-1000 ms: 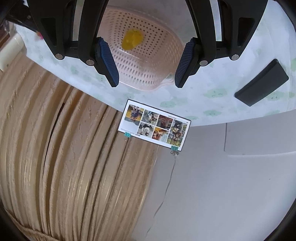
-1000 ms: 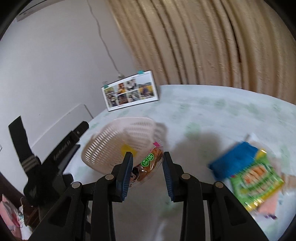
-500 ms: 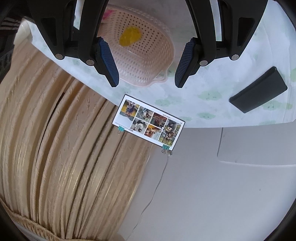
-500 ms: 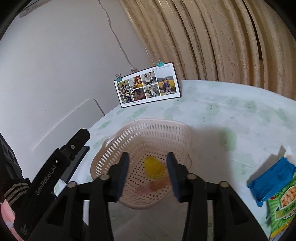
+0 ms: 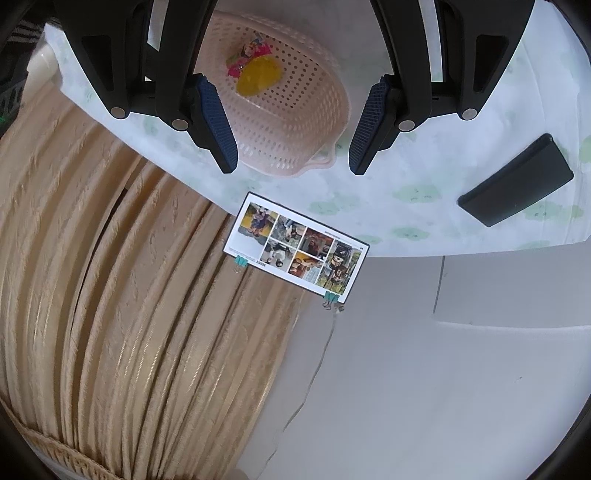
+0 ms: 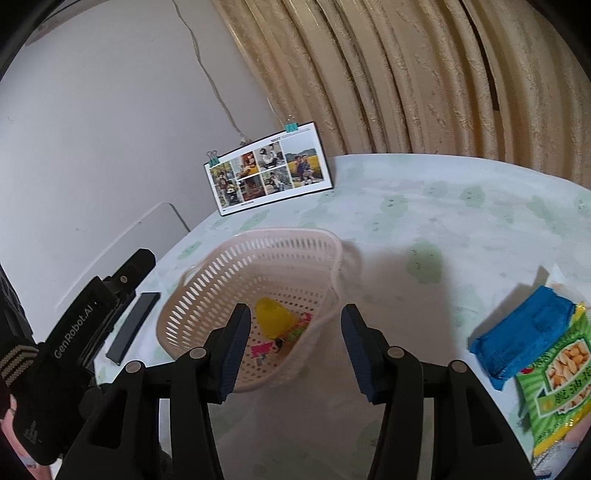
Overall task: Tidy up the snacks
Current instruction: 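Carry the pink candy stick into the basket and open the right gripper, then move the right gripper to the green peanut bag and grasp it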
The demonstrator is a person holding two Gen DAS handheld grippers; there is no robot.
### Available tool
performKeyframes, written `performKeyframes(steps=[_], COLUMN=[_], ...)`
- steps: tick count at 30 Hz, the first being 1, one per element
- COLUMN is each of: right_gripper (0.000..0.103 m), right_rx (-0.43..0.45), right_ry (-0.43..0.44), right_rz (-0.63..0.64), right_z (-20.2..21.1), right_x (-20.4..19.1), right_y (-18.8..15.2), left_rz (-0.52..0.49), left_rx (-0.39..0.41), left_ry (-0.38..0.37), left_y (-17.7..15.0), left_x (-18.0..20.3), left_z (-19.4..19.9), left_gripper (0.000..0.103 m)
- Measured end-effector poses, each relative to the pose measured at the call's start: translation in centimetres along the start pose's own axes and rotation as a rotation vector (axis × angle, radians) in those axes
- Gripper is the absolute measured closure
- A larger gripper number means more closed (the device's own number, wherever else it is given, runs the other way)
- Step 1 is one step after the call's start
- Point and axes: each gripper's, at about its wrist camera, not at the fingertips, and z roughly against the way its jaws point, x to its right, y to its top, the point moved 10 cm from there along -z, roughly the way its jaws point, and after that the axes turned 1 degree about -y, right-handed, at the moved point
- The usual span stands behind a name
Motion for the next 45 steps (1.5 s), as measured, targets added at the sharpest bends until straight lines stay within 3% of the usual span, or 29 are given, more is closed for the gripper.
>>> performKeyframes(steps=[11, 14, 16, 26, 31, 38, 45], right_gripper=[0.053, 0.047, 0.042, 0.039, 0.025, 0.022, 0.015], right_rx=[0.013, 0.016, 0.022, 0.079, 0.106, 0.076, 0.013], right_ry=[-0.119, -0.148, -0.173, -0.287, -0.342, -0.418, -0.42], right_rz=[0.007, -0.014, -0.031, -0.12, -0.133, -0.148, -0.114], right_z=[1.6, 2.1, 2.5, 5.9, 7.3, 7.6, 6.5], right_x=[3.0, 4.4, 5.6, 12.6, 15.1, 19.3, 20.2], right_y=[-0.8, -1.0, -1.1, -1.1, -0.6, -1.2, -2.3], left_rz=[-0.045, -0.061, -0.074, -0.141, -0.174, -0.211, -0.224], left_rx=[-0.013, -0.013, -0.014, -0.025, -0.036, -0.041, -0.048], left_ry=[-0.017, -0.02, -0.024, -0.041, -0.054, -0.065, -0.064], left_y=[-0.5, -0.6, -0.7, -1.6, -2.1, -2.7, -3.0], left_x=[1.3, 1.7, 2.1, 3.8, 4.7, 5.6, 5.8], left_z=[-0.1, -0.1, 0.0, 0.1, 0.0, 0.0, -0.1], left_gripper=[0.039, 0.039, 0.039, 0.039, 0.038, 0.038, 0.038])
